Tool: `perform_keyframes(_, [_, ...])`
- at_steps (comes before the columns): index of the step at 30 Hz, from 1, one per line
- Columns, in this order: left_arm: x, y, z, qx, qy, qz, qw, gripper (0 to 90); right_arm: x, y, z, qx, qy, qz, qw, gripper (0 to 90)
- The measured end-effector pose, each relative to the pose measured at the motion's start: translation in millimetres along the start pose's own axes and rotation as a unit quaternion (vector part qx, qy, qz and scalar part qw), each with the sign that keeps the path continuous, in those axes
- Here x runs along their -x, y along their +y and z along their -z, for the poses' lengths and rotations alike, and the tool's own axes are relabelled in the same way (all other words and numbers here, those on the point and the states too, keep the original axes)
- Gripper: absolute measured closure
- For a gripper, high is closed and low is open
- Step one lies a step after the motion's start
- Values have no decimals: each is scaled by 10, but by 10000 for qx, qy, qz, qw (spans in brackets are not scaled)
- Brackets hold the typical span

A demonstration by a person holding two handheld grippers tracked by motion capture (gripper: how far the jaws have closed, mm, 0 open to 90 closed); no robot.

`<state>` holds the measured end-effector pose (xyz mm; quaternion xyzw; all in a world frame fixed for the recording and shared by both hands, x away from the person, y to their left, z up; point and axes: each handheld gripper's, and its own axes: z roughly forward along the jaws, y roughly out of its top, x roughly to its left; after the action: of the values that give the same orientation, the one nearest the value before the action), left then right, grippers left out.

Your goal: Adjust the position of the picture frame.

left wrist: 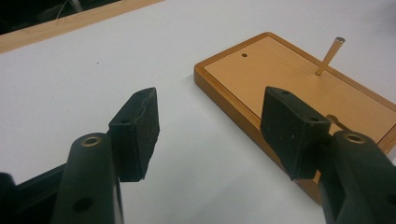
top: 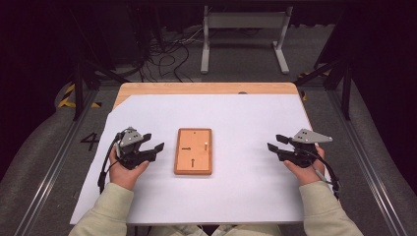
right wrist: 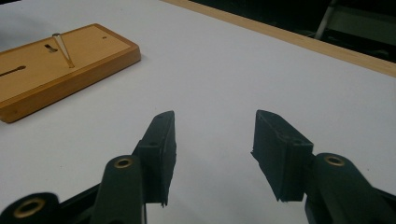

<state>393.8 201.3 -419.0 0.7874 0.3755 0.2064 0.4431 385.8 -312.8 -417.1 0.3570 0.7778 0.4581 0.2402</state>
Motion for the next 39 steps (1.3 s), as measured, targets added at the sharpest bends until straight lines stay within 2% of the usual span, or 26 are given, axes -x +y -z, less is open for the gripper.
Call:
perform_keyframes(4, [7, 15, -24, 2, 0, 133, 9999, 374, -5, 9, 10, 20, -76, 42, 10000, 502])
perform_keyframes(8, [10, 19, -17, 33, -11, 81, 10000, 365, -3, 21, 24, 114, -92, 90, 9999, 500])
perform_keyframes(11, [7, 15, -3, 131, -40, 121, 9998, 351, 4, 34, 48, 266, -71, 93, 9996, 501])
perform_keyframes(13, [12, 10, 0, 159, -51, 127, 9998, 345, 3, 35, 55, 272, -125, 131, 9995, 500])
perform_keyframes(35, [2, 19, -8, 146, -62, 196, 9997, 343, -8, 42, 53, 321, -95, 128, 9994, 490])
perform_keyframes(39, [-6, 78, -16, 21, 7, 394, 9992, 368, -9, 43, 49, 311, -93, 100, 9994, 490])
